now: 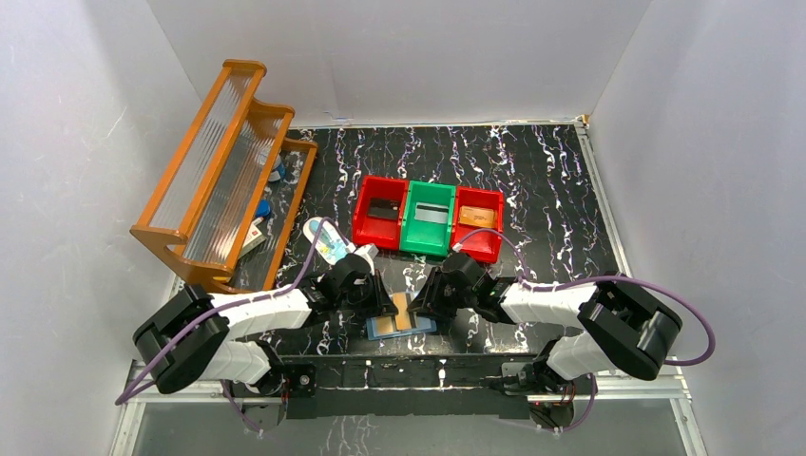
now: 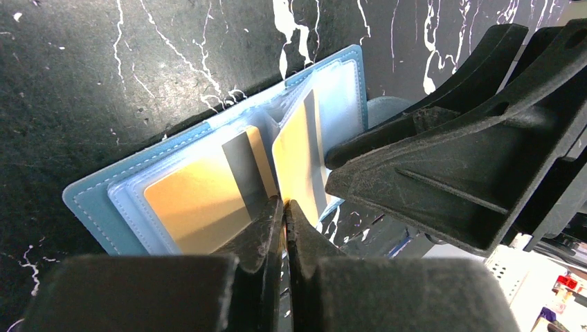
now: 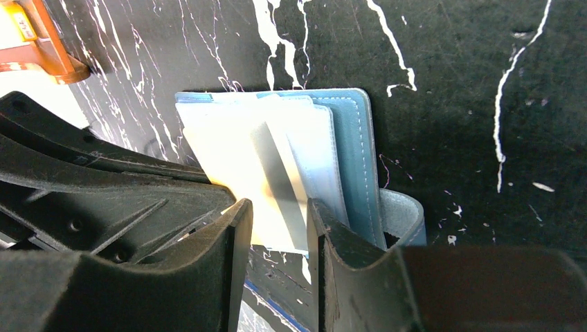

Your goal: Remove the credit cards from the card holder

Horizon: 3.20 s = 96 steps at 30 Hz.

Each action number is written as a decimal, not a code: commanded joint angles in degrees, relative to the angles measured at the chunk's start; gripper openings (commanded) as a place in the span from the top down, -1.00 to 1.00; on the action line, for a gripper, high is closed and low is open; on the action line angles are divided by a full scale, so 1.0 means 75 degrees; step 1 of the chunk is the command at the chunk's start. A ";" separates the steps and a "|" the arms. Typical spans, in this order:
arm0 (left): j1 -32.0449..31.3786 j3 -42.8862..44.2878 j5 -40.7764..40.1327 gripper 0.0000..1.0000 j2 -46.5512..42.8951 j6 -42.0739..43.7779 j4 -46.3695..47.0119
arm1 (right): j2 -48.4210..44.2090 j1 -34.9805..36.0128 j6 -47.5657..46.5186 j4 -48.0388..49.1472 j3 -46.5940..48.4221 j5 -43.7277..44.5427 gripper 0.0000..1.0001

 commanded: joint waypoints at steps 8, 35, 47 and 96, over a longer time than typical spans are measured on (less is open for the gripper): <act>-0.0033 -0.0106 -0.0273 1.00 -0.0600 0.0200 -0.0708 | 0.0218 -0.0033 -0.0495 -0.1725 -0.0235 0.0862 0.11; -0.0033 -0.0043 0.0067 1.00 -0.0489 0.0341 -0.0544 | 0.0640 -0.0035 -0.1699 -0.1602 0.1443 -0.0400 0.01; -0.0038 -0.0156 0.0650 0.60 -0.0380 0.0065 0.0285 | 0.0386 -0.0035 -0.1068 -0.1579 0.0600 0.0030 0.19; -0.0031 0.0292 -0.1273 1.00 -0.2779 0.0669 -0.2732 | 0.0267 -0.0026 -0.1799 -0.1448 0.1760 -0.0601 0.08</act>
